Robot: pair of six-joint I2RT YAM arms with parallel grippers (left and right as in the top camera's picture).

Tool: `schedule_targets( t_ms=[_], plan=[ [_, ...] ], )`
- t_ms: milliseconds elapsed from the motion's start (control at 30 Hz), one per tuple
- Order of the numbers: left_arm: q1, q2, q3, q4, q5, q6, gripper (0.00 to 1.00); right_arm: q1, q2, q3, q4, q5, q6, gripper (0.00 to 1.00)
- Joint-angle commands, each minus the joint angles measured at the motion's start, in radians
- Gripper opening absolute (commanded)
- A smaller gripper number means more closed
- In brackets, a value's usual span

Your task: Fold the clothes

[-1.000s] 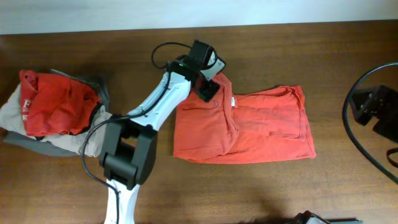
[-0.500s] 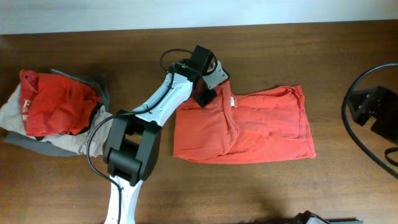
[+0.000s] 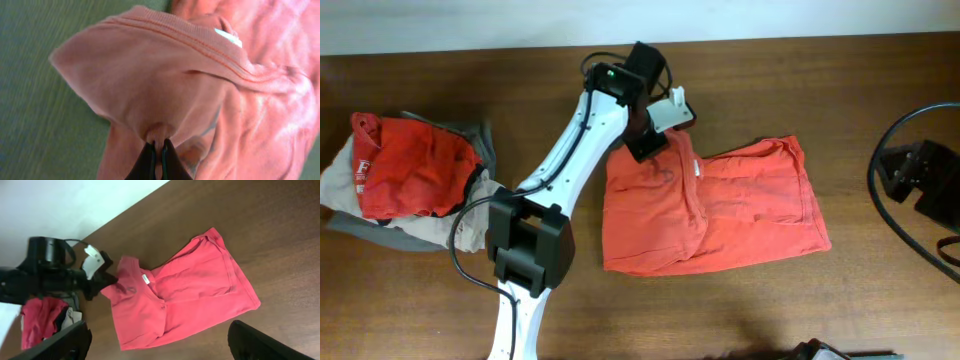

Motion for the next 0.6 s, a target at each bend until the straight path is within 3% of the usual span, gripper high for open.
schedule_targets(
  t_ms=[0,333,500,533,567],
  plan=[
    [-0.001,0.008,0.011,-0.047,0.116,0.108,0.00,0.002,-0.004,-0.003,-0.006,0.009,-0.017,0.92],
    [-0.001,0.067,0.009,-0.168,0.165,0.230,0.03,0.002,-0.004,-0.003,-0.006,0.008,-0.017,0.92],
    [0.001,0.125,0.009,-0.134,0.140,0.225,0.25,0.002,-0.004,-0.003,-0.006,0.009,-0.017,0.92],
    [0.001,0.130,0.009,-0.116,0.135,0.209,0.33,0.002,-0.004,-0.003,-0.006,0.008,-0.017,0.92],
    [0.001,0.134,0.009,-0.092,0.129,0.180,0.50,0.002,-0.004,-0.003,-0.006,0.008,-0.017,0.92]
  ],
)
